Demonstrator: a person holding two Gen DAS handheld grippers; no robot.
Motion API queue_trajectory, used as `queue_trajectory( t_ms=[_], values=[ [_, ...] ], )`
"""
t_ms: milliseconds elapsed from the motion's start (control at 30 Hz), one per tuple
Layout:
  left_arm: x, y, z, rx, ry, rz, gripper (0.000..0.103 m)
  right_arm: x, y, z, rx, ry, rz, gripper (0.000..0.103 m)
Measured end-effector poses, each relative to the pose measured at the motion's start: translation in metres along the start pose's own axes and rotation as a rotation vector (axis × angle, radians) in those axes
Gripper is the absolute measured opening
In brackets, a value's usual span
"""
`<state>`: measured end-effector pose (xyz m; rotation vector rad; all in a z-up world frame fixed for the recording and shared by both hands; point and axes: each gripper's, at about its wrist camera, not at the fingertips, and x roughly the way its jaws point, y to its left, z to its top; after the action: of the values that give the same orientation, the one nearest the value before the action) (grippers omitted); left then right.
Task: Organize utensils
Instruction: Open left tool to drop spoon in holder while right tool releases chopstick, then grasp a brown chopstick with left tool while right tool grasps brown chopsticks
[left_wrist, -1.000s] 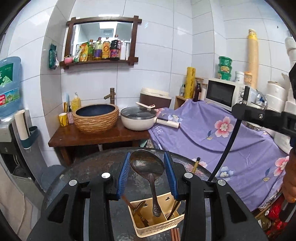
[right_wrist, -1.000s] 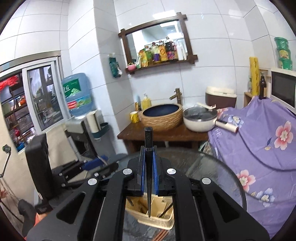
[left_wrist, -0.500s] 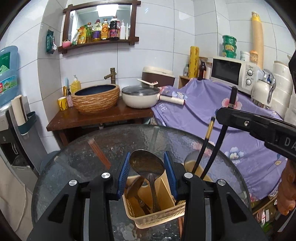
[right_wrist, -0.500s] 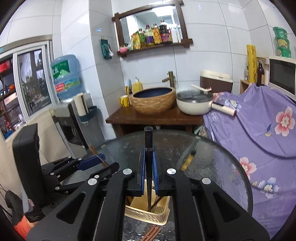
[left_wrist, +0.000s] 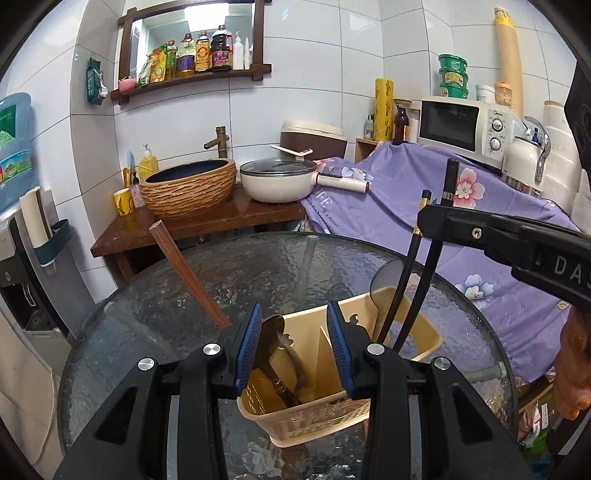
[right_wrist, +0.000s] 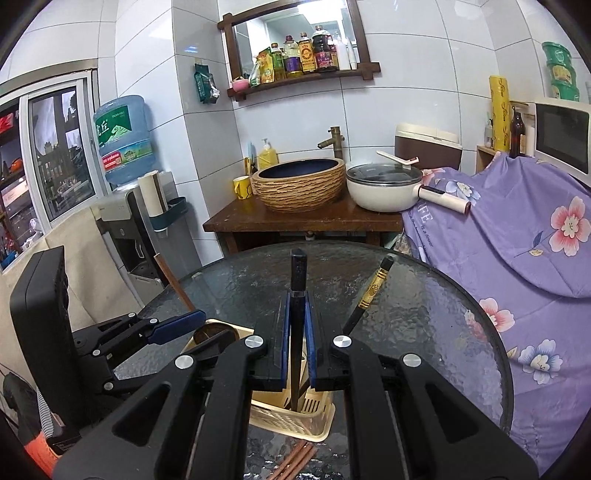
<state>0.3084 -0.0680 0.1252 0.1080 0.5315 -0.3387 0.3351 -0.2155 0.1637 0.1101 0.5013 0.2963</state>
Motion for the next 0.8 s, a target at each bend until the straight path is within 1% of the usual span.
queue_trajectory(
  t_ms=[67,133,167,200,233,267,333,400,467,533,600,667,733,800],
  values=[
    [-0.003,0.000,0.000,-0.001,-0.008,-0.004,0.037,-0.002,-0.001,0.000,0.000,-0.010,-0.011,0.009],
    [-0.008,0.000,-0.001,0.000,-0.018,-0.006,0.044,-0.004,-0.003,-0.001,0.003,-0.016,-0.016,0.010],
    [-0.012,0.000,-0.002,0.000,-0.028,-0.005,0.050,-0.006,-0.004,-0.001,0.007,-0.020,-0.018,0.016],
    [-0.019,0.000,-0.003,0.004,-0.045,-0.004,0.055,-0.010,-0.006,-0.002,0.011,-0.029,-0.018,0.032],
    [-0.024,0.000,-0.005,0.006,-0.060,-0.001,0.058,-0.013,-0.007,-0.003,0.016,-0.042,-0.021,0.041],
    [-0.030,0.000,-0.007,0.008,-0.073,0.004,0.061,-0.018,-0.008,-0.005,0.017,-0.060,-0.029,0.047],
    [-0.040,-0.002,-0.012,0.012,-0.095,0.013,0.067,-0.024,-0.007,-0.008,0.003,-0.073,-0.047,0.047],
    [-0.051,-0.001,-0.020,0.010,-0.109,0.023,0.076,-0.031,-0.008,-0.011,0.002,-0.086,-0.080,0.047],
    [-0.062,0.003,-0.031,0.002,-0.113,0.036,0.080,-0.038,-0.008,-0.019,-0.004,-0.087,-0.123,0.047],
    [-0.067,0.007,-0.042,-0.002,-0.097,0.052,0.080,-0.042,-0.006,-0.032,-0.009,-0.058,-0.148,0.047],
    [-0.067,0.012,-0.055,-0.010,-0.064,0.073,0.080,-0.043,-0.005,-0.049,-0.016,-0.022,-0.146,0.047],
    [-0.060,0.020,-0.074,-0.028,0.000,0.090,0.080,-0.037,0.000,-0.077,-0.035,0.044,-0.155,0.047],
    [-0.050,0.029,-0.093,-0.068,0.075,0.086,0.075,-0.028,0.002,-0.100,-0.038,0.101,-0.161,0.047],
    [-0.038,0.035,-0.111,-0.096,0.148,0.069,0.065,-0.014,0.003,-0.131,-0.020,0.202,-0.146,0.047]
  ],
)
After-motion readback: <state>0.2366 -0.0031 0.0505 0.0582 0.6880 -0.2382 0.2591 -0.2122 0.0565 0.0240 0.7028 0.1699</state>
